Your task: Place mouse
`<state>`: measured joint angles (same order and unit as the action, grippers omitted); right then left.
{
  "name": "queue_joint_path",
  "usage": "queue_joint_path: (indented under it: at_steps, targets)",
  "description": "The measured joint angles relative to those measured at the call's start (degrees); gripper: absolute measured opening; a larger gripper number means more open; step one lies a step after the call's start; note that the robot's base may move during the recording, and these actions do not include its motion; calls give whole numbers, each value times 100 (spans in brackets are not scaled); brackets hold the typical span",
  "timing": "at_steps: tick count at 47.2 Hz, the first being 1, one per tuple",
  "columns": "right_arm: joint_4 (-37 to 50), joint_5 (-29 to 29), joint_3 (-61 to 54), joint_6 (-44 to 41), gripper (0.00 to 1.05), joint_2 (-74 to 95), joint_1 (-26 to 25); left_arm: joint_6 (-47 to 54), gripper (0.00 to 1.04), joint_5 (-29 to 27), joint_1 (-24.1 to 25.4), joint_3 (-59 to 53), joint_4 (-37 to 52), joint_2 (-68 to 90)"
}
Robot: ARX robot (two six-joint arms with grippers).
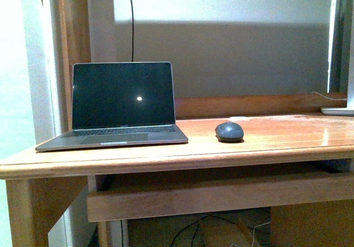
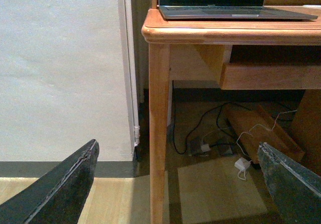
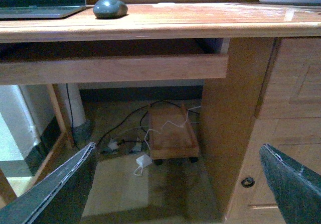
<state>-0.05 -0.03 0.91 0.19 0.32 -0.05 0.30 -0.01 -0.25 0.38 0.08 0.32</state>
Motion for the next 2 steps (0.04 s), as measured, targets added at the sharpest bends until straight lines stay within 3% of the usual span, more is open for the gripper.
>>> queue_joint_path:
  at_steps: [2]
  targets:
    - [0, 0, 0, 0, 97, 0, 0, 0, 97, 2, 0, 0, 0, 0]
